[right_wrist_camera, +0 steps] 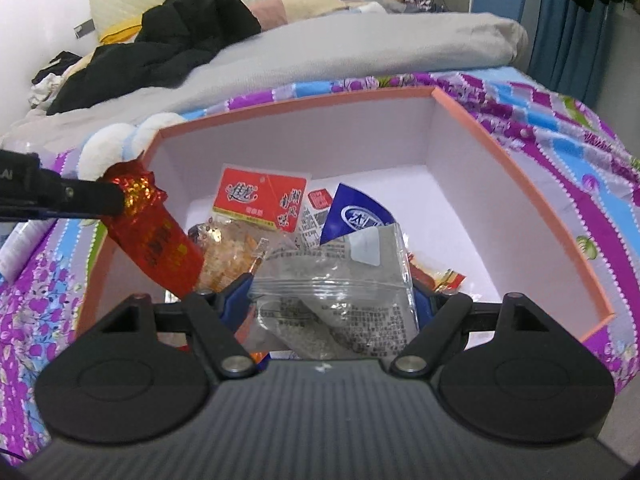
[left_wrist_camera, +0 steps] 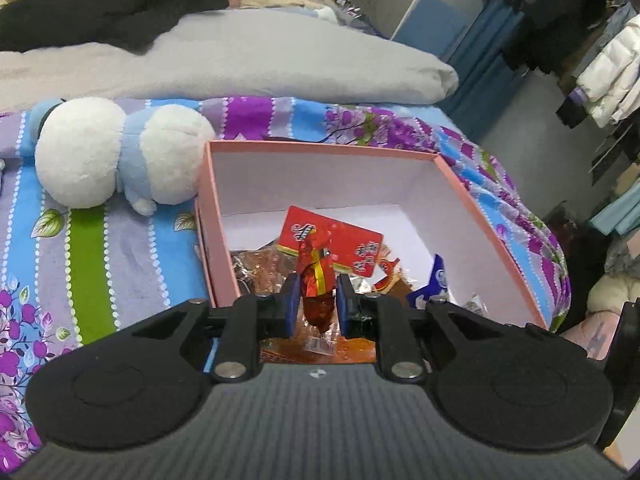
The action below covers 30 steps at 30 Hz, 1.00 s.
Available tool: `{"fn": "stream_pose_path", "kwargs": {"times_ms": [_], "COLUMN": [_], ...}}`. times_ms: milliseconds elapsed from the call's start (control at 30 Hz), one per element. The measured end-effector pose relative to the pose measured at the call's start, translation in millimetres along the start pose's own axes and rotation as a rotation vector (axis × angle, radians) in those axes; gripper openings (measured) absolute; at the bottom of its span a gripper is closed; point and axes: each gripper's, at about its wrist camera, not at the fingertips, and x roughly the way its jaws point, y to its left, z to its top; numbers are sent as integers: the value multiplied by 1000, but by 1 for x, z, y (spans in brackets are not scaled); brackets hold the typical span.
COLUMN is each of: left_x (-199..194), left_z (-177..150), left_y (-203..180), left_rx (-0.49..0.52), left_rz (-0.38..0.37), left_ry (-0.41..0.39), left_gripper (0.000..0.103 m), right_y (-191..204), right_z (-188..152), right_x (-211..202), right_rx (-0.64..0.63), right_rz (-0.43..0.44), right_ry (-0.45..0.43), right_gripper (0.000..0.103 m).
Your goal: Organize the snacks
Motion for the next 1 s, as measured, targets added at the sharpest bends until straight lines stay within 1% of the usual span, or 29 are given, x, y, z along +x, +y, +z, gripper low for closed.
{"fn": "stream_pose_path", "kwargs": {"times_ms": [67, 100, 133, 167, 200, 233, 367, 533, 567, 633, 900, 1000], "left_x": [2, 0, 0, -1, -5, -9, -33, -74, -83, -102, -182, -211], "left_z": [2, 1, 1, 0, 0, -1, -3, -6, -7, -10, -30, -40], "left_y": [2, 2, 3, 3, 3, 2, -4, -17, -20, -27, -47, -51], "left_rx": [5, 9, 8, 6, 6, 8, 15, 44, 50, 65, 114, 123], "left_rz": [6, 10, 15, 19, 22, 25, 31, 31, 29, 25, 31, 39], "left_ry": [2, 8, 16, 16, 7, -4, -36, -90, -100, -129, -229, -276], "left_gripper": [22, 25, 33, 43, 49, 55, 67, 71, 75, 81, 90, 97], "right_y": [0, 0, 1, 1, 1, 0, 1, 3, 5, 7, 22, 27], "right_z": [0, 0, 0, 1, 1, 2, 4, 6, 7, 9, 7, 4], "right_x": [5, 7, 6, 5, 2, 1, -12, -41, -48, -61, -128, -150], "right_rx": [3, -1, -4, -3, 1, 5, 3, 22, 24, 25, 12, 5], "right_rz": [3, 3, 1, 3, 8, 12, 9, 13, 13, 18, 38, 41], "right_ry": [14, 13, 10, 5, 0, -3, -22, -63, -73, -93, -190, -221], "right_gripper": [81, 83, 88, 90, 96, 97, 97, 97, 97, 97, 97, 97]}}
